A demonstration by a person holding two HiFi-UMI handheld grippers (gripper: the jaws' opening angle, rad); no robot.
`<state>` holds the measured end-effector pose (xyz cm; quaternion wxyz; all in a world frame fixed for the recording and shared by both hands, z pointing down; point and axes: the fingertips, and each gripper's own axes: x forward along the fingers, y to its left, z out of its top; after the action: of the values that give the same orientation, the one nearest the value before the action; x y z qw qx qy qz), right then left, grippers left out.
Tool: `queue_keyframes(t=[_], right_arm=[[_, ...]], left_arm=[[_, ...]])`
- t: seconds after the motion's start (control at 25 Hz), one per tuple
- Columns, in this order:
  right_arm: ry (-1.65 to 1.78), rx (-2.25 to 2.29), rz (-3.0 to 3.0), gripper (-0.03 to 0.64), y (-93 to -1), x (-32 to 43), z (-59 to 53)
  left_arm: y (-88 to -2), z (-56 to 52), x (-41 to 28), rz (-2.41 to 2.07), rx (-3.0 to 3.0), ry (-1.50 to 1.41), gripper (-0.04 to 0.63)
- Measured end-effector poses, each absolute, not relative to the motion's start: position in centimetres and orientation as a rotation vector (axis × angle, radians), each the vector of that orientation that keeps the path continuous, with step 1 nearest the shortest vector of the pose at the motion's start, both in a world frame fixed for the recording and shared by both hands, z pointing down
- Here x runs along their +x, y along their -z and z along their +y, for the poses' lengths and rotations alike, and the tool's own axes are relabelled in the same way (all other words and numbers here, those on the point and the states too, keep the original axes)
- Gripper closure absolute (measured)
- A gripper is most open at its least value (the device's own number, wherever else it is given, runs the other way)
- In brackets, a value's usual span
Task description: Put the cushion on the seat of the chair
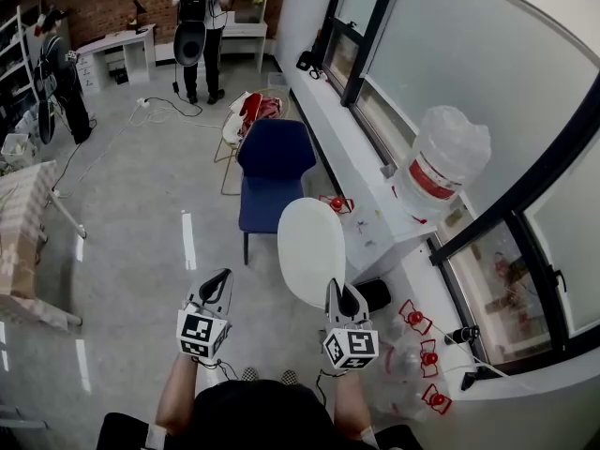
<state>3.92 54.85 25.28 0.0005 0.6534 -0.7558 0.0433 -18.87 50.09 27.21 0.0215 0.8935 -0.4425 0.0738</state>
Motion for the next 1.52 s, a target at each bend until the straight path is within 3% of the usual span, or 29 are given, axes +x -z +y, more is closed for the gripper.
queue_keyframes(t=[0.64,1.52], right_arm=[[-0.16,1.998,-2.423,0.569,-26.7,0.7,48.1],[-0.308,1.892,-2.432,0.569,-30.6,5.4,23.4]], left_arm=[[-28.6,44.6,-21.4,-1.389,2.756,-0.241,0.577],[-31.9,21.2,-15.9,-1.41,2.653,-0.317,0.577]])
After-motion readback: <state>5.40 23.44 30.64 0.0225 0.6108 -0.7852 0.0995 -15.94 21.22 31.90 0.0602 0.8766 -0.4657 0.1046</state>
